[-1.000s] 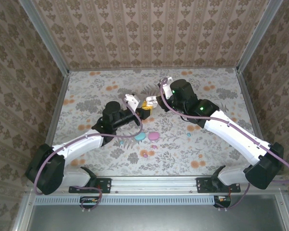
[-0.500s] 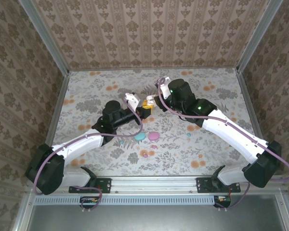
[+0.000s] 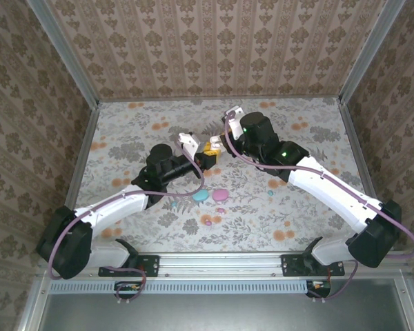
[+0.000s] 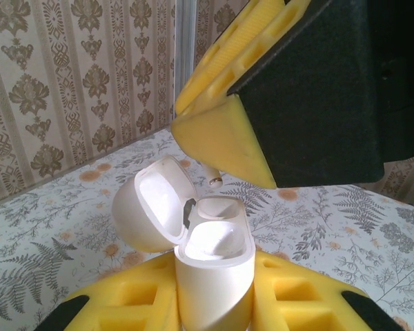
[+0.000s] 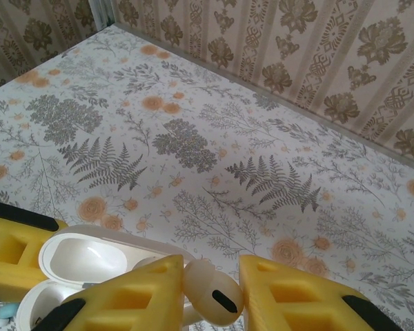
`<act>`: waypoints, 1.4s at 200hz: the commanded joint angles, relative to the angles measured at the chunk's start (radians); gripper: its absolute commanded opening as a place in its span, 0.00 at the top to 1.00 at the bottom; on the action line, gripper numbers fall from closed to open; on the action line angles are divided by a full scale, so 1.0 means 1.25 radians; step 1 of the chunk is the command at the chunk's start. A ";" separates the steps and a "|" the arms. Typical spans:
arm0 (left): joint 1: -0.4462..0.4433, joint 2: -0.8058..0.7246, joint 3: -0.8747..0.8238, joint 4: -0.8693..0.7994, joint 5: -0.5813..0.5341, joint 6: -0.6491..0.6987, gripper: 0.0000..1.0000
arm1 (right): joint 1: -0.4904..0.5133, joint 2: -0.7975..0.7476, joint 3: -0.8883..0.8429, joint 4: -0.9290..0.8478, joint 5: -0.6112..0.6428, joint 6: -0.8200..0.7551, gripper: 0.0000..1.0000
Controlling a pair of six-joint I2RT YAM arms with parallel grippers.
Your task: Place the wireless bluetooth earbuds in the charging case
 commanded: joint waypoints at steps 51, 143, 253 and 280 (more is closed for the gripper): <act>-0.004 -0.015 0.016 0.055 0.014 -0.026 0.75 | 0.006 0.004 -0.002 0.017 0.009 -0.005 0.73; -0.001 -0.018 0.012 0.073 -0.003 -0.037 0.75 | 0.007 0.016 -0.013 0.011 -0.050 -0.001 0.68; -0.002 -0.022 0.013 0.072 -0.012 -0.032 0.75 | 0.005 -0.016 0.001 -0.039 -0.096 0.021 0.62; -0.001 -0.026 0.013 0.073 -0.014 -0.032 0.75 | 0.003 -0.014 0.011 -0.056 -0.108 0.032 0.57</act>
